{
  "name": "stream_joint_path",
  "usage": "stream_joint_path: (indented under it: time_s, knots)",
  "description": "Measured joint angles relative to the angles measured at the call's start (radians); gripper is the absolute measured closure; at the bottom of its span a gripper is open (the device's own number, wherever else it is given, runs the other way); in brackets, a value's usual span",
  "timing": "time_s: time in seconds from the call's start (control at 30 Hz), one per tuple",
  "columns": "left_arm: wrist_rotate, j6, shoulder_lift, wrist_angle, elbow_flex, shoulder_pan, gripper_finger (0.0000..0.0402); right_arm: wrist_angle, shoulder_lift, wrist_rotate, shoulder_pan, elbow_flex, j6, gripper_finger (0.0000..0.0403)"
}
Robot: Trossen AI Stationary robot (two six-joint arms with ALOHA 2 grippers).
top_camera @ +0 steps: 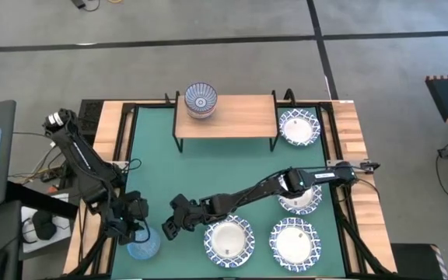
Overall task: Place and stack bowls onto a shelf
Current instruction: Stack the blue bowl on top of the dark blue bowl on the shelf
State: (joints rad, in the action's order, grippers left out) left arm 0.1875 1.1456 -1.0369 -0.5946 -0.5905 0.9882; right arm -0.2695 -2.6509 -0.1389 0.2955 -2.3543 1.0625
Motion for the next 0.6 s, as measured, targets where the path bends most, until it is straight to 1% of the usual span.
stream_joint_path:
  time_s: [0.1, 0.2, 0.27, 0.33, 0.4, 0.43, 0.6]
  knots:
    - [-0.005, -0.001, -0.031, 0.033, 0.016, 0.000, 0.0270, -0.030, 0.023, 0.004, 0.002, -0.002, -0.018, 0.0155]
    - [-0.008, 0.000, -0.068, 0.032, 0.019, -0.001, 0.0286, -0.133, 0.076, 0.000, 0.005, 0.000, -0.062, 0.0155]
    - [-0.008, -0.001, -0.092, 0.032, 0.019, -0.001, 0.0309, -0.184, 0.115, -0.023, 0.006, -0.001, -0.094, 0.0155]
    - [-0.009, -0.001, -0.110, 0.035, 0.019, -0.001, 0.0342, -0.299, 0.180, -0.060, 0.007, 0.000, -0.132, 0.0155]
    - [-0.008, -0.001, -0.127, 0.038, 0.019, -0.001, 0.0381, -0.354, 0.232, -0.092, 0.006, -0.003, -0.164, 0.0155]
    - [-0.005, 0.000, -0.130, 0.035, 0.019, -0.001, 0.0390, -0.404, 0.271, -0.109, 0.006, -0.003, -0.180, 0.0155]
    - [-0.004, -0.007, -0.129, 0.033, 0.017, -0.042, 0.0397, -0.588, 0.427, -0.184, 0.006, -0.001, -0.245, 0.0155]
